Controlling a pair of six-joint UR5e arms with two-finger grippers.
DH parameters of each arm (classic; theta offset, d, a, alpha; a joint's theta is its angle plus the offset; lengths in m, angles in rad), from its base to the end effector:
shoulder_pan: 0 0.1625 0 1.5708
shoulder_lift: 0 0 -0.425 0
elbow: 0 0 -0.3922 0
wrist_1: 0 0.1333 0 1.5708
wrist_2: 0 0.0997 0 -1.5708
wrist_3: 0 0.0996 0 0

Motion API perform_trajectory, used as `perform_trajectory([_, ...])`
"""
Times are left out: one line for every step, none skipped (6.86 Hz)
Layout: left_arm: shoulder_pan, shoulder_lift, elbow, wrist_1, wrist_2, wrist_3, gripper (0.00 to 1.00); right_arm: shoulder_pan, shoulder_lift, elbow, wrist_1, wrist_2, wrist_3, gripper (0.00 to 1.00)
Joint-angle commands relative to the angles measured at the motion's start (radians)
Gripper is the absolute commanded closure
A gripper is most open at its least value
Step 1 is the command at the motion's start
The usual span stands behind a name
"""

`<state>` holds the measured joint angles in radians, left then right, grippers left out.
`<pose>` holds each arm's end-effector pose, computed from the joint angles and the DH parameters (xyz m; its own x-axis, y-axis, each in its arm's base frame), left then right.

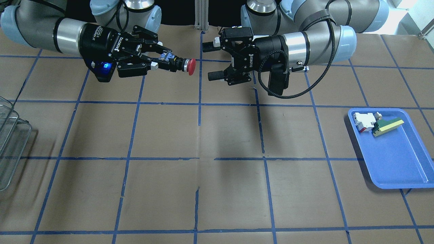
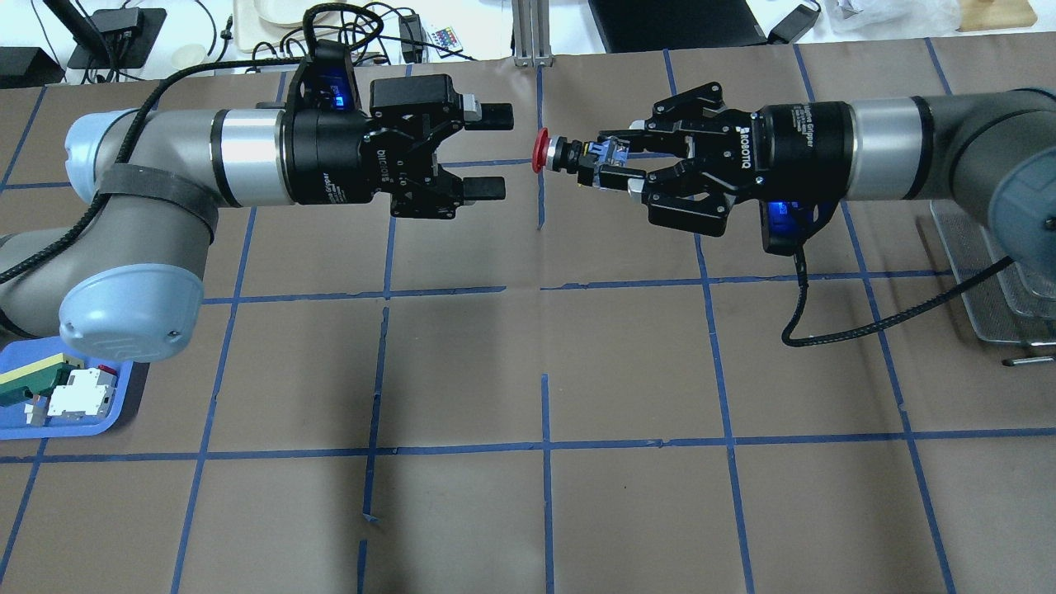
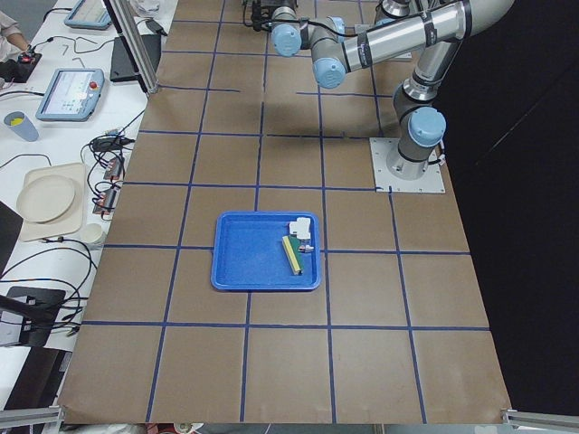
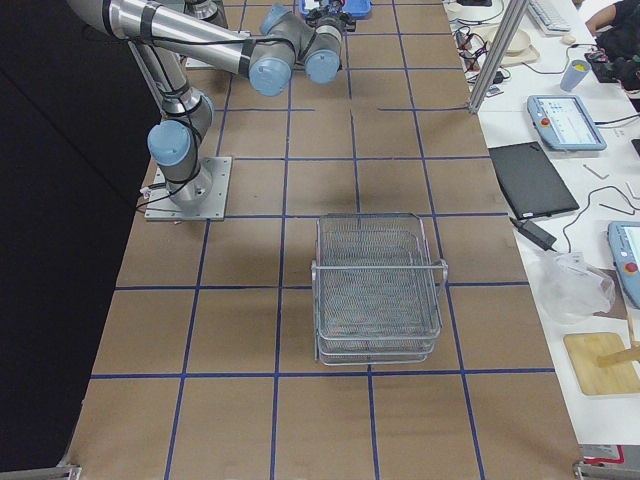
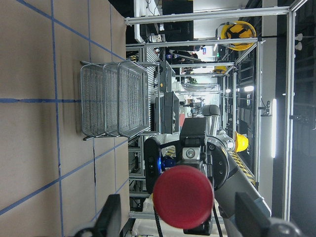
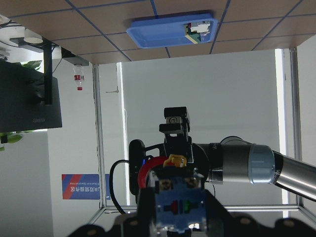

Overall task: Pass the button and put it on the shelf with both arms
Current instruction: 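Open the left gripper and pull it back while the right gripper holds the button, then carry the button with the right gripper into the mesh basket while the left arm retracts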

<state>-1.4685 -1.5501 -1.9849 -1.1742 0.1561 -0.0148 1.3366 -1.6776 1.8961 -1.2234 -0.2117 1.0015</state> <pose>-0.1842 -0.4745 0.4219 -0.1535 -0.0275 0.9878 -0.1044 0.9945 0.0114 0.1291 -0.4528 0.4289 0.1204 0.9927 0.0068 0.1753 -0.0280 0.9841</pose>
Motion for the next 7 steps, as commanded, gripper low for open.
perform_trajectory([0.132, -0.018, -0.008, 0.039, 0.079, -0.056, 0.0, -0.086, -0.002, -0.066, -0.059, -0.174, -0.015, 1.0])
perform_trajectory([0.145, -0.043, 0.014, 0.042, 0.199, -0.063, 0.0, -0.097, -0.001, -0.148, -0.079, -0.305, -0.118, 1.0])
perform_trajectory([0.151, -0.082, 0.052, 0.044, 0.291, -0.065, 0.0, -0.097, 0.003, -0.217, -0.065, -0.525, -0.356, 1.0])
perform_trajectory([0.158, -0.122, 0.119, 0.042, 0.468, -0.063, 0.0, -0.097, 0.001, -0.241, -0.061, -0.727, -0.615, 1.0])
perform_trajectory([0.157, -0.151, 0.196, 0.03, 0.656, -0.065, 0.0, -0.097, 0.003, -0.261, -0.07, -0.946, -0.867, 1.0])
perform_trajectory([0.152, -0.16, 0.237, 0.016, 0.787, -0.065, 0.0, -0.1, 0.003, -0.279, -0.088, -1.15, -1.131, 1.0])
perform_trajectory([0.139, -0.169, 0.236, 0.014, 0.868, -0.063, 0.0, -0.124, 0.003, -0.293, -0.164, -1.322, -1.34, 1.0])
